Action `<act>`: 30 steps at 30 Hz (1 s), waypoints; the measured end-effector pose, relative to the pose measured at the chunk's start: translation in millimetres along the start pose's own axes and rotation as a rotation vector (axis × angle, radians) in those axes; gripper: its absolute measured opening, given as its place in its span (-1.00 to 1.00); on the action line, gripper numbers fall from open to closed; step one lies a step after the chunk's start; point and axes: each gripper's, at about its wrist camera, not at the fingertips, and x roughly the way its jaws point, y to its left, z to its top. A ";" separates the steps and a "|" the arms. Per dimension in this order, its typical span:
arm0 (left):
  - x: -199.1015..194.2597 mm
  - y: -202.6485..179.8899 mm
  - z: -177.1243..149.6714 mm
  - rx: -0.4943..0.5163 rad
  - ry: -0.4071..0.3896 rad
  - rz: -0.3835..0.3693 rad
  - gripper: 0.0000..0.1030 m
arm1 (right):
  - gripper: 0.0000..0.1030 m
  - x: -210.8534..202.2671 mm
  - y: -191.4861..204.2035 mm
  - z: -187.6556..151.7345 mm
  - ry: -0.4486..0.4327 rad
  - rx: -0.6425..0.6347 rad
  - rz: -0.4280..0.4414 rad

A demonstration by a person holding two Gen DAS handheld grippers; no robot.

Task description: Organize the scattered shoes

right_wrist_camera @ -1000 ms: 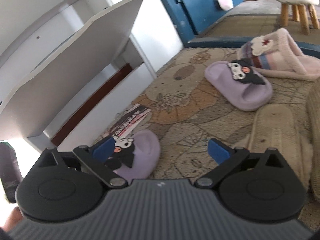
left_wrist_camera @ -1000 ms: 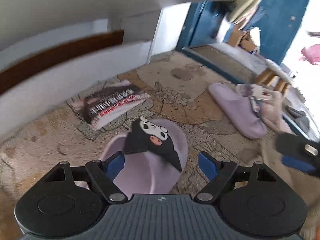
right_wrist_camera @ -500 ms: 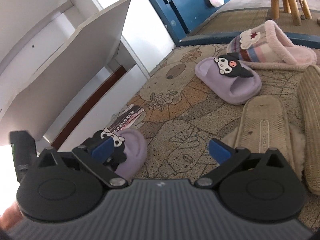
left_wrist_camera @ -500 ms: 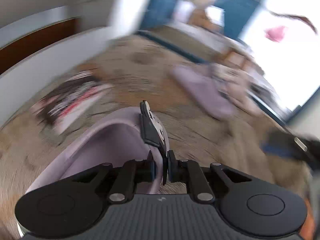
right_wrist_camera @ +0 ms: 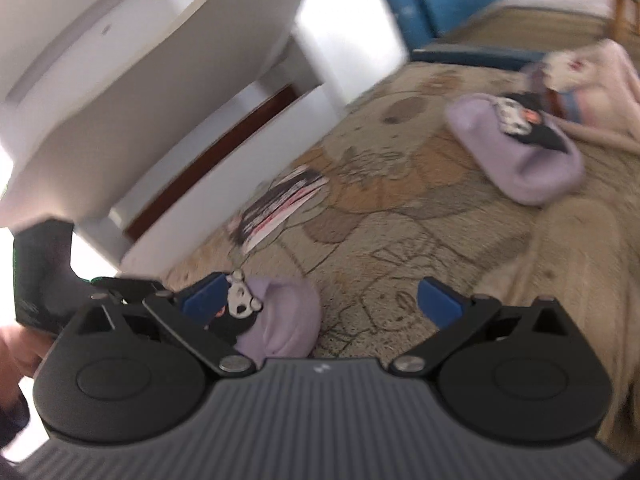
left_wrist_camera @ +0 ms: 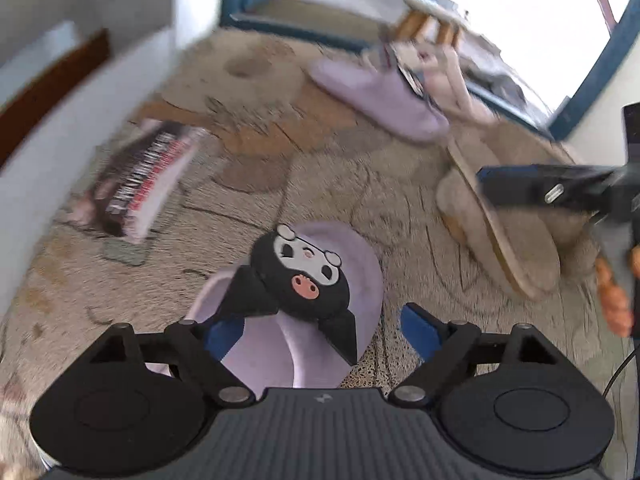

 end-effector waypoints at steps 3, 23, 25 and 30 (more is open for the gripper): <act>-11.4 -4.6 -9.3 -0.041 -0.020 0.065 0.70 | 0.73 19.4 14.0 1.1 0.027 -0.171 0.021; -32.3 -8.3 -53.7 -0.182 -0.060 0.158 0.73 | 0.83 53.6 73.8 -54.8 0.287 -0.684 0.075; -36.1 -7.7 -56.4 -0.173 -0.057 0.158 0.74 | 0.85 46.6 78.0 -51.1 0.221 -0.688 0.076; -42.5 -2.8 -61.3 -0.171 -0.048 0.166 0.74 | 1.00 61.1 74.2 -36.3 0.217 -0.710 0.124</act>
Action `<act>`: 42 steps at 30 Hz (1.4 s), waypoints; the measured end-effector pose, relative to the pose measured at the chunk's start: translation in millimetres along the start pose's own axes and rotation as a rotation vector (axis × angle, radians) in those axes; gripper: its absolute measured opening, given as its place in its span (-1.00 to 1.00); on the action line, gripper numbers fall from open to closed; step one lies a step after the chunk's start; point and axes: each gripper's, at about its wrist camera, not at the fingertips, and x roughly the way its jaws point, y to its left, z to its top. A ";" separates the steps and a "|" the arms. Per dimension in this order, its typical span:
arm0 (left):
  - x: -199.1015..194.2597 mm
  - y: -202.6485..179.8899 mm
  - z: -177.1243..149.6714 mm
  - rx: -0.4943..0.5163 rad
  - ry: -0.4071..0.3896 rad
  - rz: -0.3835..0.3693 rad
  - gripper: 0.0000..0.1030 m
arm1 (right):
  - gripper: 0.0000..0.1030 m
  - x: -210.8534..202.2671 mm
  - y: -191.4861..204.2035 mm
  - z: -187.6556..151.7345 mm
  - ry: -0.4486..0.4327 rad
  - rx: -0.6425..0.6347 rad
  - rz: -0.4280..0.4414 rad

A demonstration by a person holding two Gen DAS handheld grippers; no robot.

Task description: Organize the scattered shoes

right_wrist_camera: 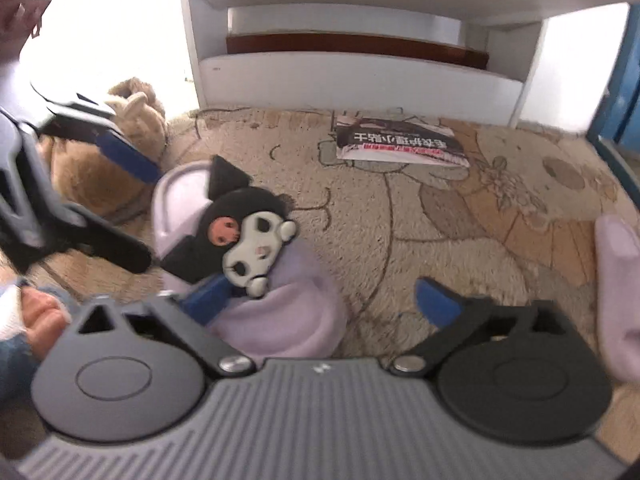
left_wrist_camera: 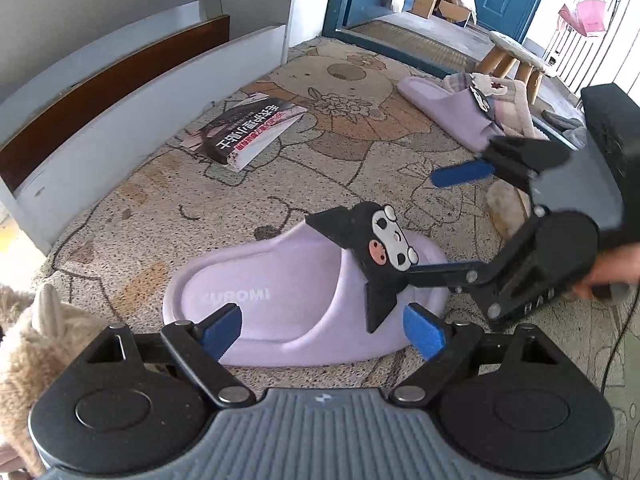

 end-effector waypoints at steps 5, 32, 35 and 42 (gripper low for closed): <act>1.3 4.0 -4.1 -0.038 0.006 0.001 0.74 | 0.99 -6.9 -22.1 6.6 0.022 -0.023 0.003; -24.4 24.3 -7.2 -0.088 -0.002 0.013 0.75 | -0.61 25.2 40.1 -0.5 -0.049 0.005 0.061; -22.8 27.7 -8.6 -0.120 0.004 0.000 0.76 | -0.41 23.0 27.3 6.7 -0.039 -0.048 0.050; -21.0 28.3 -5.9 -0.138 -0.007 -0.005 0.76 | 0.05 42.3 24.2 30.5 0.023 -0.265 0.085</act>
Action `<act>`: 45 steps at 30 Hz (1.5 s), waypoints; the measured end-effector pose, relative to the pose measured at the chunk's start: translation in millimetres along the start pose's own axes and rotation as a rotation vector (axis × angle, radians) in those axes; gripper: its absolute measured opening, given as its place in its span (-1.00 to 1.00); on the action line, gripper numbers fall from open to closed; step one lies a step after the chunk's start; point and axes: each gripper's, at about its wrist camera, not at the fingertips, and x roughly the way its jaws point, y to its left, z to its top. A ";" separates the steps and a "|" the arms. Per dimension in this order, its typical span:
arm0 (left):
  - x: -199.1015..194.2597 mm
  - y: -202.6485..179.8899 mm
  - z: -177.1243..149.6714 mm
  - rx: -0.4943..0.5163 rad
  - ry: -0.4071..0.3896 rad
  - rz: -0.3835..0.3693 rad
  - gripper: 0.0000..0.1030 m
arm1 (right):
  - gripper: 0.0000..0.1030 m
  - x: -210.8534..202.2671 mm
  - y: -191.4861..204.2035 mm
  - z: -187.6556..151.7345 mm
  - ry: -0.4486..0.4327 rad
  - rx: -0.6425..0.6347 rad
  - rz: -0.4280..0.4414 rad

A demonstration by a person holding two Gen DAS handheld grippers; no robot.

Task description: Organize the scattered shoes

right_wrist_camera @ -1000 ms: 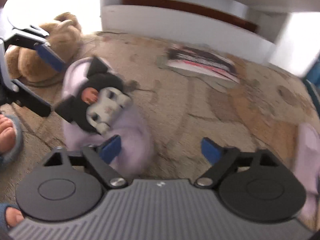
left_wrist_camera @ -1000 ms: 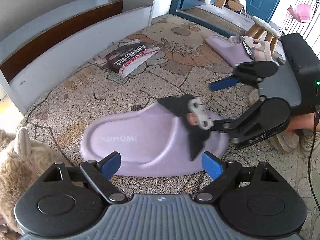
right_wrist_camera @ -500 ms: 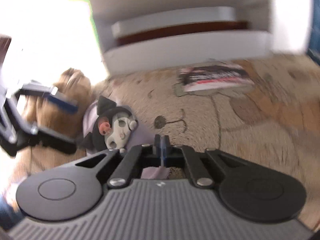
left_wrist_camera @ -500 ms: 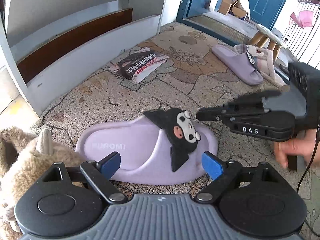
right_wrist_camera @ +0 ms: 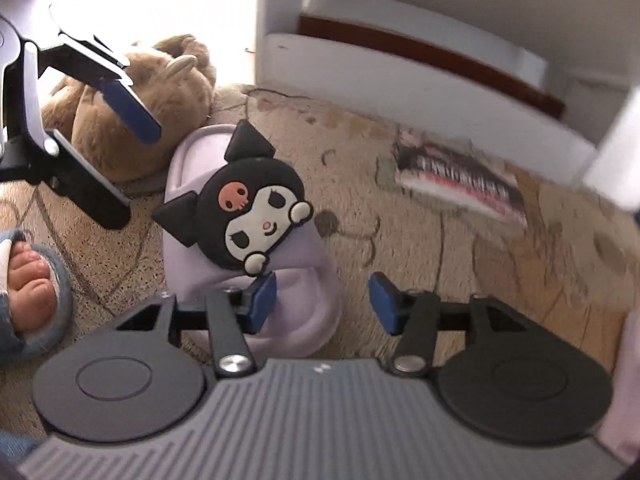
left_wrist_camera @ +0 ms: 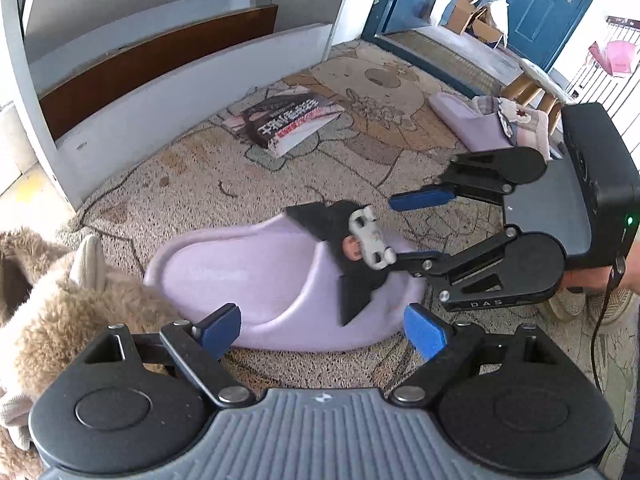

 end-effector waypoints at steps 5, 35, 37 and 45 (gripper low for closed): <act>-0.9 7.0 0.2 -0.038 -0.003 0.009 0.76 | -0.30 11.0 -13.9 0.7 -0.007 0.082 0.085; 50.9 0.5 29.7 -0.009 -0.023 -0.194 0.82 | 0.19 1.8 25.2 -27.4 -0.115 0.296 0.063; 51.9 -5.0 30.4 0.031 -0.017 -0.176 0.80 | 0.18 1.4 29.1 -27.6 -0.127 0.316 0.048; 43.5 -1.8 42.8 0.060 -0.039 -0.171 0.77 | 0.01 5.3 43.0 -10.6 -0.180 0.342 0.038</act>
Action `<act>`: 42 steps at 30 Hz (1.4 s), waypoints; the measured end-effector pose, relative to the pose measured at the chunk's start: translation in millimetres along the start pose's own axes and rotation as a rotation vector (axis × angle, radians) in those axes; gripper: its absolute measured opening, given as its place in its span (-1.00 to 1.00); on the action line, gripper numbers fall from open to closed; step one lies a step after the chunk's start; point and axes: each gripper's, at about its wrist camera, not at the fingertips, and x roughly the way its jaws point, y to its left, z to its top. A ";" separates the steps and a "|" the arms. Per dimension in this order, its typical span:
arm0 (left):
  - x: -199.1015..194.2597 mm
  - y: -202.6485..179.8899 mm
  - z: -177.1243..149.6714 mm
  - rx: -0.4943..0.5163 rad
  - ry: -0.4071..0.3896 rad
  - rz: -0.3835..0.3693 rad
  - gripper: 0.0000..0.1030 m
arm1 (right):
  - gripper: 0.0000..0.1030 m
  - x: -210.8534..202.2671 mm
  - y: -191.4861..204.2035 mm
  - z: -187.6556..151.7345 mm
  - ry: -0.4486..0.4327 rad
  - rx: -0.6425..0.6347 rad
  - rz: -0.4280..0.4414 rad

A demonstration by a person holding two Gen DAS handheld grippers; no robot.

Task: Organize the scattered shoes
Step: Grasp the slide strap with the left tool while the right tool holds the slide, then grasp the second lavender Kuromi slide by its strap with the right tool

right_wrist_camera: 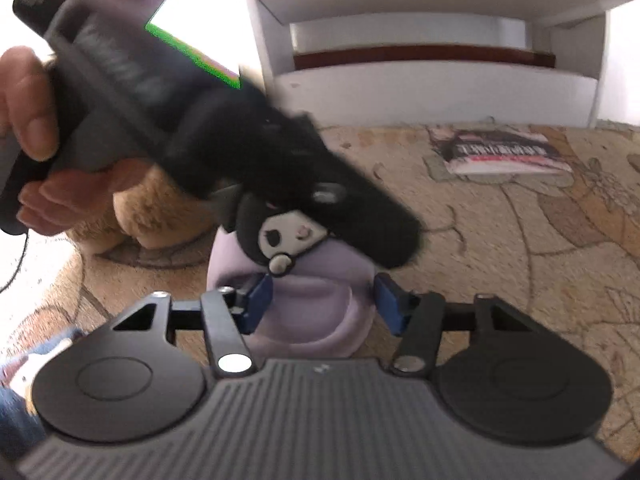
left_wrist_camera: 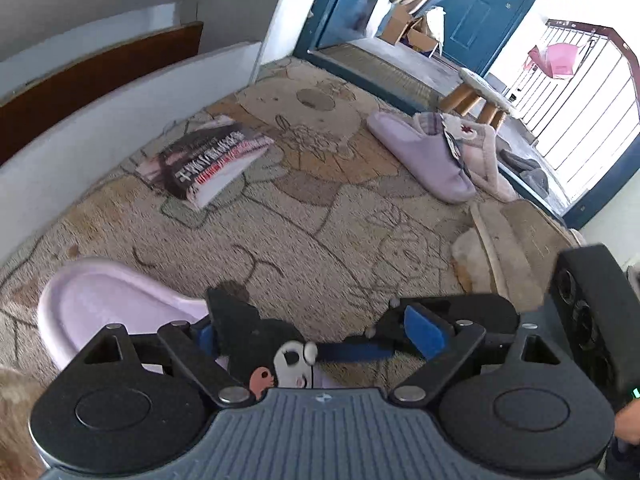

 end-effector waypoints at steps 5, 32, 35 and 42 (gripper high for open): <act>-11.5 23.1 -5.2 -0.095 -0.003 0.058 0.77 | 0.02 20.2 9.3 11.6 0.018 -0.064 0.014; -58.4 0.0 -8.0 -0.026 -0.095 0.178 0.87 | 1.00 -105.8 -134.0 -5.1 -0.264 0.628 -0.487; -55.4 -12.5 -9.1 0.002 -0.090 0.153 0.87 | 0.94 -125.5 -169.9 -17.5 -0.346 0.784 -0.572; -50.1 -33.3 -9.1 0.038 -0.087 0.111 0.87 | 0.45 -140.3 -238.1 -56.9 -0.481 1.125 -0.600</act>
